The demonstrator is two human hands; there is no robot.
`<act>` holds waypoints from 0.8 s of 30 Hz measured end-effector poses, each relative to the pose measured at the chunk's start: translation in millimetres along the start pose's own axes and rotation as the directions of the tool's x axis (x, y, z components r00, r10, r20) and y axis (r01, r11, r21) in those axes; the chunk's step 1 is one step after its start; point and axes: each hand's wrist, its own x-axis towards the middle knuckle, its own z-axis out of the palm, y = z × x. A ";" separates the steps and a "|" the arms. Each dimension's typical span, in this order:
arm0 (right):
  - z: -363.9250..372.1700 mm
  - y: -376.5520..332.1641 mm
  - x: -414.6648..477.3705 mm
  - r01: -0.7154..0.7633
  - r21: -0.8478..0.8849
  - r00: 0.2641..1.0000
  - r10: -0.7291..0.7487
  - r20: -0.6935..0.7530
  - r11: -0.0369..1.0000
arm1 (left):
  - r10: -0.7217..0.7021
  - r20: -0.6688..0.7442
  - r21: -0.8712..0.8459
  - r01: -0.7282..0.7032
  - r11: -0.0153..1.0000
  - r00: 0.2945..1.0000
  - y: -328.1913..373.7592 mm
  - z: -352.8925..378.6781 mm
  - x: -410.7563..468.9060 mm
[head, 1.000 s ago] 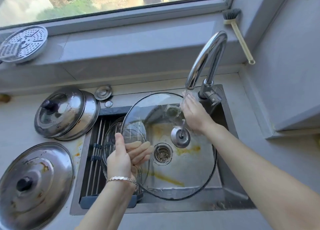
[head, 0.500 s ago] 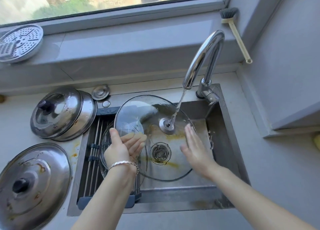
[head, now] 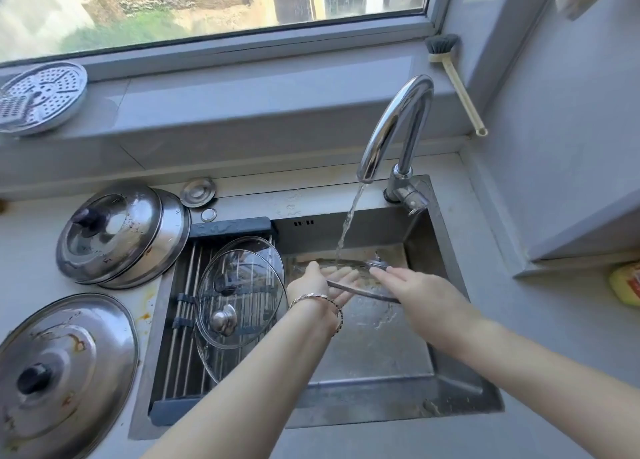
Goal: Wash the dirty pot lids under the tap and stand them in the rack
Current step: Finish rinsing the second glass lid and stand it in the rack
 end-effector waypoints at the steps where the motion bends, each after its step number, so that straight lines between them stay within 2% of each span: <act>1: -4.2 7.3 1.2 -0.018 0.021 0.999 0.019 -0.029 1.000 | -0.031 0.028 0.078 0.028 0.997 0.999 1.4 -0.9 -2.3; 3: -10.9 16.0 5.9 -0.054 0.051 0.998 0.055 -0.021 0.997 | -0.122 0.077 0.366 0.086 0.927 0.990 6.4 -8.8 -8.5; 4: -13.4 17.0 8.8 -0.065 0.054 0.998 0.064 0.018 0.996 | -0.143 0.084 0.567 0.071 0.821 0.986 10.6 -15.8 -11.7; 5: -15.0 17.8 11.4 -0.063 0.058 0.996 0.059 0.065 0.996 | -0.102 0.097 0.764 -0.009 0.645 0.990 15.3 -24.0 -15.2; 6: -16.2 18.4 14.2 -0.053 0.058 0.993 0.047 0.110 0.997 | 0.001 0.128 0.905 -0.118 0.409 0.992 20.4 -32.5 -17.9; 7: -18.1 18.5 16.8 -0.037 0.050 0.989 0.029 0.147 0.998 | 0.167 0.209 0.963 -0.233 0.139 0.964 23.8 -41.6 -17.2; 8: -21.6 17.4 19.1 -0.009 0.037 0.985 0.002 0.173 0.999 | 0.314 0.319 0.947 -0.310 -0.079 0.894 27.4 -48.2 -17.0; 9: -26.0 14.8 21.2 0.026 0.018 0.979 -0.029 0.202 1.000 | 0.385 0.419 0.907 -0.398 -0.137 0.822 29.8 -53.7 -15.0; 10: -31.2 11.0 24.0 0.066 0.001 0.971 -0.064 0.230 0.998 | 0.360 0.490 0.865 -0.493 -0.090 0.794 30.6 -58.3 -13.4; 12: -43.4 -0.8 29.5 0.144 -0.028 0.951 -0.130 0.282 0.989 | 0.128 0.618 0.778 -0.627 0.044 0.776 24.7 -64.6 -9.4; 14: -55.0 -12.9 34.8 0.210 -0.036 0.941 -0.192 0.278 0.977 | -0.061 0.699 0.710 -0.681 0.177 0.713 11.2 -66.6 -10.2; 15: -60.0 -18.1 37.6 0.237 -0.042 0.939 -0.218 0.266 0.970 | -0.090 0.722 0.678 -0.673 0.296 0.686 5.1 -67.3 -11.2; 17: -66.0 -23.9 45.0 0.289 -0.067 0.939 -0.269 0.215 0.955 | -0.023 0.711 0.620 -0.611 0.492 0.703 -1.4 -68.8 -12.2; 19: -63.6 -24.8 53.1 0.309 -0.078 0.949 -0.301 0.098 0.948 | 0.119 0.687 0.546 -0.618 0.566 0.716 -2.5 -68.8 -13.2; 21: -51.4 -21.2 63.4 0.368 -0.048 0.911 -0.370 -0.180 0.929 | 0.215 0.648 0.506 -0.624 0.596 0.731 -1.1 -67.3 -13.3; 23: -33.4 -16.6 74.2 0.349 0.079 0.861 -0.287 -0.420 0.934 | 0.258 0.571 0.496 -0.578 0.648 0.780 1.5 -64.6 -12.0; 24: -22.2 -16.2 80.0 0.299 0.171 0.866 -0.191 -0.463 0.939 | 0.257 0.521 0.494 -0.533 0.687 0.814 3.6 -62.7 -12.2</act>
